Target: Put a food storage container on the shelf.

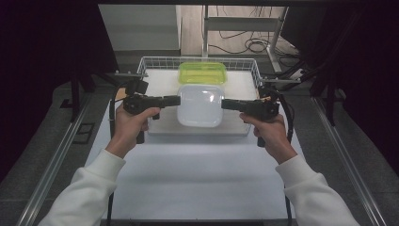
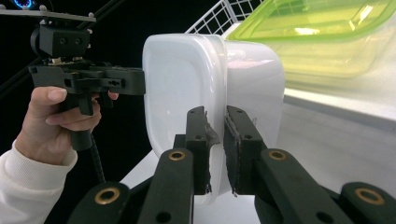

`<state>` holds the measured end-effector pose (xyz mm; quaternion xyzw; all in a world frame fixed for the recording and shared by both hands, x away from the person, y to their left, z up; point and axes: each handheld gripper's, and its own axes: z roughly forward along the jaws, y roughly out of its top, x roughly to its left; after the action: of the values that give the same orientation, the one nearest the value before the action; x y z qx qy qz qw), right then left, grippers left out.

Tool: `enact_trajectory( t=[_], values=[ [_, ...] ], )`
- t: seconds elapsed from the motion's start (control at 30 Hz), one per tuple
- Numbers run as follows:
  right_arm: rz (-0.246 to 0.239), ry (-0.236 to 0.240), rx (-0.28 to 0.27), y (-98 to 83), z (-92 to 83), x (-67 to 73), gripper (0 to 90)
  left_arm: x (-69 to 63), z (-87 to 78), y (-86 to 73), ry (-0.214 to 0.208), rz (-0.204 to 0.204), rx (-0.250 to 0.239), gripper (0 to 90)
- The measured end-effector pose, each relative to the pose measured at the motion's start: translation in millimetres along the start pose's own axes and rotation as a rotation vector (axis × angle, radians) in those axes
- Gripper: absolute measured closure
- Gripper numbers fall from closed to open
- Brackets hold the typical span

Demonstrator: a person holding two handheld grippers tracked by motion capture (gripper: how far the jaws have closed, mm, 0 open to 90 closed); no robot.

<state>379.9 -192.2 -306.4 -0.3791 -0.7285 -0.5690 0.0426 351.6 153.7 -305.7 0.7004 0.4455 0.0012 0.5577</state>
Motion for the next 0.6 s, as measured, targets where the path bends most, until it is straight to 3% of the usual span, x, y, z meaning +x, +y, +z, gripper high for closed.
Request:
enact_trajectory(
  t=[0.6],
  values=[
    [-0.006, -0.006, -0.038, 31.6, 0.2, -11.0, 78.7, -2.7, 2.7, 35.3, 0.003, 0.030, -0.017, 79.4]
  ],
)
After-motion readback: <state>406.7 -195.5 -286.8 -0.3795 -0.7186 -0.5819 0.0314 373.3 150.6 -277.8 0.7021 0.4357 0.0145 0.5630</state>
